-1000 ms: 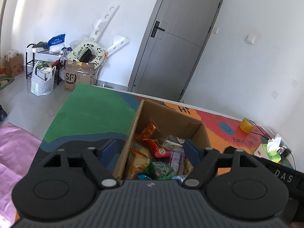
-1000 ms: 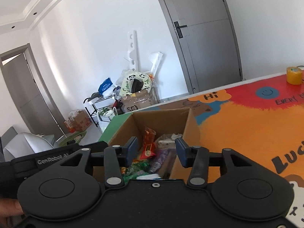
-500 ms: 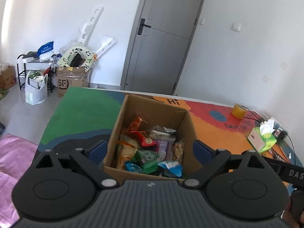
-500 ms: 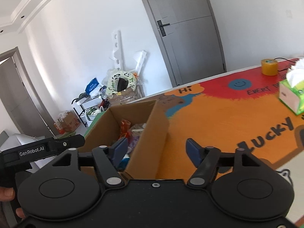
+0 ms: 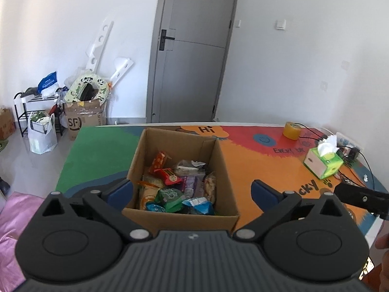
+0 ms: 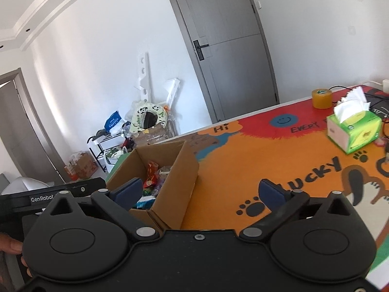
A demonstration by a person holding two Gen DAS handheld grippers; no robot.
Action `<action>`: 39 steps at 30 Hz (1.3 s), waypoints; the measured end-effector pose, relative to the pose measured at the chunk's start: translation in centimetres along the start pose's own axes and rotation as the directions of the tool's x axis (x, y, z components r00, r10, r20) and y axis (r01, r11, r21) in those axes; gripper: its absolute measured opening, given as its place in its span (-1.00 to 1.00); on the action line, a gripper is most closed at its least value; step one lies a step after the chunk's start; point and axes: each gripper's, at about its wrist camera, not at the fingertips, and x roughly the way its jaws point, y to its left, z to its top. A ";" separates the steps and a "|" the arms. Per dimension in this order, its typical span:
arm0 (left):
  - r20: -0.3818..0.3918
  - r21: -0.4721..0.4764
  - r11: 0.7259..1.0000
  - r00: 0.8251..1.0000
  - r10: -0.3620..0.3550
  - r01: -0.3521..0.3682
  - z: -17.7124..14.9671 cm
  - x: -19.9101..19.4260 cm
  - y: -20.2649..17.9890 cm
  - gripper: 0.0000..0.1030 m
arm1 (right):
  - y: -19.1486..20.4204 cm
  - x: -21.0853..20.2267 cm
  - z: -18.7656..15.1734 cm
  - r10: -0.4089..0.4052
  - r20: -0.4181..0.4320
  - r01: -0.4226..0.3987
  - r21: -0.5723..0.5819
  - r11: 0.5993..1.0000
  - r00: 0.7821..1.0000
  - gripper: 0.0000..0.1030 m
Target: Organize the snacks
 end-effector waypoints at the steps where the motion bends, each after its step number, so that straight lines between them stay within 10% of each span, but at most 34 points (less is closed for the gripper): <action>1: -0.002 0.007 1.000 1.000 -0.001 0.001 0.1 -0.2 -0.2 0.99 | -0.2 -0.3 -0.1 -0.006 -0.003 0.006 -0.003 1.000 1.000 1.00; 20: 0.016 0.114 0.993 1.000 -0.005 0.003 -1.5 -5.1 -0.1 0.99 | -0.6 -6.0 -1.2 -0.108 -0.006 0.108 -0.051 0.993 0.994 1.00; 39: 0.019 0.150 0.989 1.000 -0.006 0.003 -1.8 -6.8 0.0 0.99 | 0.2 -7.9 -0.8 -0.007 -0.030 0.006 -0.045 0.999 1.000 1.00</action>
